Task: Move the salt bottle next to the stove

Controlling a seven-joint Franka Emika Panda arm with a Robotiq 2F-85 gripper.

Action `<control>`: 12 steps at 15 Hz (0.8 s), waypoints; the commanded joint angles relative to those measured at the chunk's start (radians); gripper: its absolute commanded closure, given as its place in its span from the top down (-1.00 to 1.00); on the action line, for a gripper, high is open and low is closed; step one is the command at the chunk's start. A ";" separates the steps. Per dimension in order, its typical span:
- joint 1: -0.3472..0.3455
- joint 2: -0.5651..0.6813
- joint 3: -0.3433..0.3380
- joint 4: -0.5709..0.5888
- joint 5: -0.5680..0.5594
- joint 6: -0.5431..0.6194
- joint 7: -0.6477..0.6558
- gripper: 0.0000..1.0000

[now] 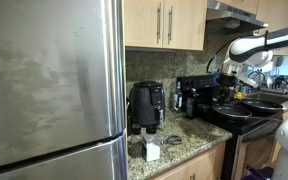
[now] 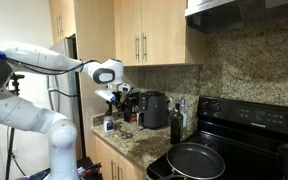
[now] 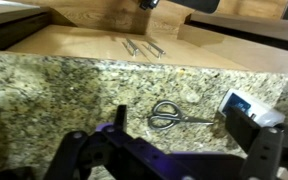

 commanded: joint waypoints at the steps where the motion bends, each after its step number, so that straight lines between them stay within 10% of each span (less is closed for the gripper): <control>1: 0.036 -0.030 0.027 -0.018 0.012 0.001 0.016 1.00; 12: 0.404 0.174 0.317 -0.019 0.207 0.043 0.011 1.00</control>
